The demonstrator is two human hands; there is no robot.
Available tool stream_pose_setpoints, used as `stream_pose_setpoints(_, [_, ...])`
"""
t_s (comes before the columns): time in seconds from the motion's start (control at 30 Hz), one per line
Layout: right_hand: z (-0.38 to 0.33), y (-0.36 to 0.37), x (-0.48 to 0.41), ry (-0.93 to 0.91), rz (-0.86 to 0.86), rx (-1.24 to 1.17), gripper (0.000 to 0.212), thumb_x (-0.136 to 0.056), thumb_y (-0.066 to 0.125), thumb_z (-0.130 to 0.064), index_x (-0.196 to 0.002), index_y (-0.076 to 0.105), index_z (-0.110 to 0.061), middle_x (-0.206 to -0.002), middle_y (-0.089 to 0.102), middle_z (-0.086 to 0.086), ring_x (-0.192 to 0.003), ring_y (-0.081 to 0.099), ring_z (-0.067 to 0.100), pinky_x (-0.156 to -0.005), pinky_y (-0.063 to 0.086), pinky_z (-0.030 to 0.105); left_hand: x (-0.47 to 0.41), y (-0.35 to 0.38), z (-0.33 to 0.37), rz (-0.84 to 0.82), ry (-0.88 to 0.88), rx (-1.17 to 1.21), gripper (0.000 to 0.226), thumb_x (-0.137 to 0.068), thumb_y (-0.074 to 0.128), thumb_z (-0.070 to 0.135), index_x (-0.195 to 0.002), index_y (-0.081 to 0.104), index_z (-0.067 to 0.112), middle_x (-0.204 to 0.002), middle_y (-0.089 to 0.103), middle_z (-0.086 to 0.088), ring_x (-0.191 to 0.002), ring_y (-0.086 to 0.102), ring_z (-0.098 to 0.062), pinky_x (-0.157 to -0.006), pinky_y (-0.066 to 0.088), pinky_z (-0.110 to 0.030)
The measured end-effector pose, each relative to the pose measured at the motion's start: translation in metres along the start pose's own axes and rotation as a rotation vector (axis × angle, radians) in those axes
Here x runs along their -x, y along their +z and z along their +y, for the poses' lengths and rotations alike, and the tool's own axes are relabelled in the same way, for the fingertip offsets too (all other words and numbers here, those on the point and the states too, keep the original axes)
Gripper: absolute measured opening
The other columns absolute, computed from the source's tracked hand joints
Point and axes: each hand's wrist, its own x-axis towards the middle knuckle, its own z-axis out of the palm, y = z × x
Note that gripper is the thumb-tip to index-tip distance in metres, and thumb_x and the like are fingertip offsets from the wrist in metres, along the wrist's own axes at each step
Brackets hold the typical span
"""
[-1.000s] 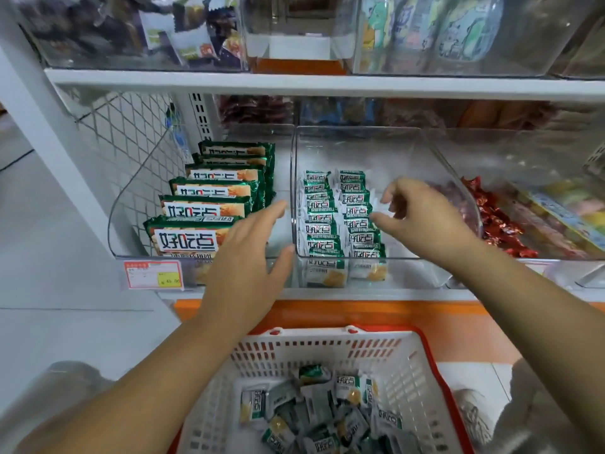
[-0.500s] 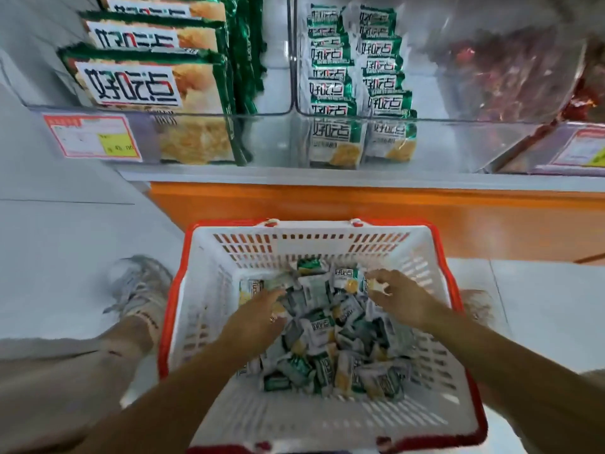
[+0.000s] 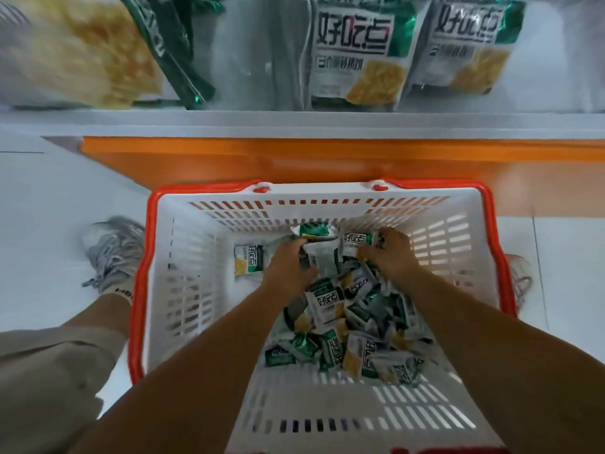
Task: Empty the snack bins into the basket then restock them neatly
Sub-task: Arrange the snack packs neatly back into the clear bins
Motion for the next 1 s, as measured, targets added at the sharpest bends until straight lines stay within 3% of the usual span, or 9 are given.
stream_pose_setpoints(0.13, [-0.004, -0.003, 0.001, 0.052, -0.095, -0.182, 0.061, -0.075, 0.080, -0.035, -0.122, 0.044, -0.019, -0.114, 0.056, 0.014, -0.077, 0.060, 0.019, -0.055, 0.047, 0.026, -0.005, 0.009, 0.007, 0.022, -0.049, -0.068, 0.038, -0.083, 0.073, 0.031, -0.115, 0.063, 0.015, -0.109, 0.061, -0.004, -0.096, 0.060, -0.023, -0.078, 0.048, -0.031])
stream_pose_setpoints(0.3, [-0.015, -0.015, 0.019, -0.032, -0.231, -0.188, 0.056, -0.079, 0.078, -0.034, -0.129, 0.056, -0.024, -0.130, 0.052, 0.006, -0.096, 0.052, 0.014, -0.077, 0.042, 0.024, 0.010, 0.011, 0.009, 0.002, -0.116, 0.111, 0.027, -0.092, 0.064, 0.022, -0.115, 0.055, 0.010, -0.091, 0.062, -0.007, -0.077, 0.058, -0.023, -0.061, 0.044, -0.031])
stream_pose_setpoints(0.43, [-0.030, -0.025, 0.051, -0.109, -0.099, -0.369, 0.042, -0.081, 0.077, -0.021, -0.121, 0.063, -0.019, -0.109, 0.058, -0.003, -0.071, 0.054, -0.004, -0.053, 0.044, 0.007, 0.032, -0.002, 0.012, 0.082, -0.140, 0.379, 0.038, -0.096, 0.059, 0.023, -0.129, 0.045, 0.013, -0.096, 0.062, -0.011, -0.088, 0.065, -0.041, -0.076, 0.058, -0.050])
stream_pose_setpoints(0.5, [-0.035, -0.035, 0.073, -0.161, -0.142, -0.516, 0.036, -0.082, 0.076, -0.017, -0.116, 0.063, -0.021, -0.112, 0.063, -0.004, -0.075, 0.060, -0.004, -0.056, 0.046, 0.005, 0.044, -0.014, 0.020, 0.087, -0.157, 0.487, 0.042, -0.098, 0.057, 0.029, -0.135, 0.039, 0.022, -0.102, 0.065, -0.015, -0.091, 0.067, -0.045, -0.076, 0.056, -0.045])
stream_pose_setpoints(0.57, [-0.039, -0.044, 0.097, -0.209, -0.263, -0.586, 0.038, -0.083, 0.075, -0.022, -0.118, 0.062, -0.027, -0.117, 0.064, -0.008, -0.079, 0.066, -0.002, -0.064, 0.050, 0.009, 0.057, -0.027, 0.033, 0.057, -0.153, 0.588, 0.051, -0.095, 0.056, 0.045, -0.139, 0.033, 0.037, -0.117, 0.065, -0.015, -0.091, 0.069, -0.037, -0.082, 0.054, -0.041])
stream_pose_setpoints(0.67, [-0.046, -0.056, 0.129, -0.272, -0.313, -0.467, 0.041, -0.083, 0.073, -0.035, -0.122, 0.057, -0.040, -0.122, 0.055, -0.015, -0.089, 0.060, -0.002, -0.087, 0.046, 0.023, 0.083, -0.044, 0.060, -0.032, -0.103, 0.921, 0.073, -0.076, 0.073, 0.055, -0.137, 0.038, 0.036, -0.142, 0.048, -0.008, -0.109, 0.066, -0.030, -0.085, 0.058, -0.043])
stream_pose_setpoints(0.8, [-0.055, -0.065, 0.167, -0.288, -0.262, -0.448, 0.044, -0.085, 0.065, -0.049, -0.126, 0.051, -0.038, -0.113, 0.064, 0.003, -0.098, 0.063, 0.022, -0.093, 0.051, 0.042, 0.116, -0.053, 0.078, -0.071, -0.023, 0.991, 0.102, -0.073, 0.082, 0.014, -0.152, 0.020, 0.033, -0.150, 0.040, -0.016, -0.102, 0.070, -0.025, -0.077, 0.060, -0.034])
stream_pose_setpoints(0.9, [-0.064, -0.076, 0.189, -0.202, -0.338, -0.607, 0.029, -0.090, 0.062, -0.027, -0.117, 0.055, -0.032, -0.115, 0.059, 0.007, -0.104, 0.057, 0.027, -0.098, 0.044, 0.055, 0.134, -0.058, 0.085, 0.027, 0.012, 1.037, 0.105, -0.076, 0.080, 0.004, -0.153, 0.017, 0.034, -0.155, 0.032, -0.017, -0.090, 0.074, -0.022, -0.071, 0.060, -0.034])
stream_pose_setpoints(1.0, [-0.064, -0.092, 0.202, -0.206, -0.467, -0.871, 0.050, -0.085, 0.048, 0.008, -0.129, 0.052, -0.016, -0.114, 0.058, 0.020, -0.105, 0.057, 0.035, -0.098, 0.043, 0.061, 0.153, -0.070, 0.094, 0.076, 0.071, 1.053, 0.116, -0.062, 0.088, 0.014, -0.152, 0.018, 0.039, -0.151, 0.041, -0.019, -0.089, 0.074, -0.027, -0.083, 0.059, -0.042])
